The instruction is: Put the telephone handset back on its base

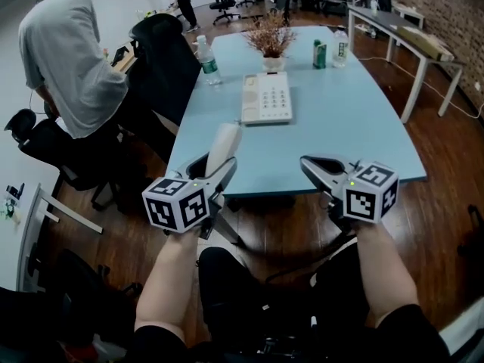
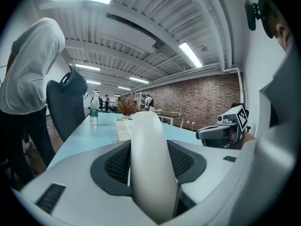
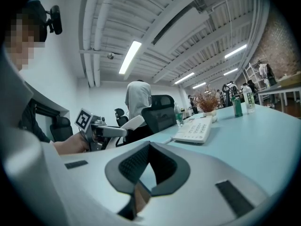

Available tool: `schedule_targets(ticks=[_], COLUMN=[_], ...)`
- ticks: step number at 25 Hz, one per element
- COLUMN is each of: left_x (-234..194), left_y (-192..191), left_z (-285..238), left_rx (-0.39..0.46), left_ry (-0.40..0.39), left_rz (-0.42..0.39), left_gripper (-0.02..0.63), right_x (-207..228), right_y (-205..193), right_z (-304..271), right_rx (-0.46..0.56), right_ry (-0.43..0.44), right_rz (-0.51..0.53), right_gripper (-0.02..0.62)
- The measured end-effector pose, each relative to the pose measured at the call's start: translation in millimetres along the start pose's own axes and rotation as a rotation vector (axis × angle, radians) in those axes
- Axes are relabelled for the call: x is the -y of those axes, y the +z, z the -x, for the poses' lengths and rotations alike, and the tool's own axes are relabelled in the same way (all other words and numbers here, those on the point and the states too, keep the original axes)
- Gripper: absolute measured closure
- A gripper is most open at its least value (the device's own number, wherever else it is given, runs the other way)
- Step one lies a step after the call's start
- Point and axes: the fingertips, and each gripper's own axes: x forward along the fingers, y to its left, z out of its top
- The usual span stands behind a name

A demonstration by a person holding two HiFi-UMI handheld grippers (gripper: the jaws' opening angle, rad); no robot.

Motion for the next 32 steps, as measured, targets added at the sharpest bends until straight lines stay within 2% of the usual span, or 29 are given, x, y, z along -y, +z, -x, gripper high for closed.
schedule_targets(ticks=[7, 11, 18, 22, 25, 32], left_x=[-24, -44, -89, -127, -147, -147], left_y=[78, 102, 97, 95, 91, 86], left_z=[-54, -104, -206, -252, -274, -300], left_rx=[0.037, -0.001, -0.118, -0.148, -0.157, -0.202], left_ry=[0.035, 0.071, 0.164, 0.265, 0.299, 0.341], left_rz=[-0.02, -0.017, 0.066, 0.134, 0.206, 0.178], left_gripper=[0.388, 0.388, 0.388, 0.388, 0.388, 0.388], right_x=[7, 7, 25, 30, 38, 54], right_y=[34, 28, 5, 7, 10, 10], right_z=[-18, -18, -21, -18, -13, -4], right_rx=[0.063, 0.072, 0.047, 0.058, 0.07, 0.083], right_ry=[0.024, 0.042, 0.04, 0.046, 0.036, 0.017], right_rz=[0.013, 0.003, -0.04, -0.044, -0.047, -0.067], right_gripper=[0.581, 0.581, 0.581, 0.581, 0.581, 0.581])
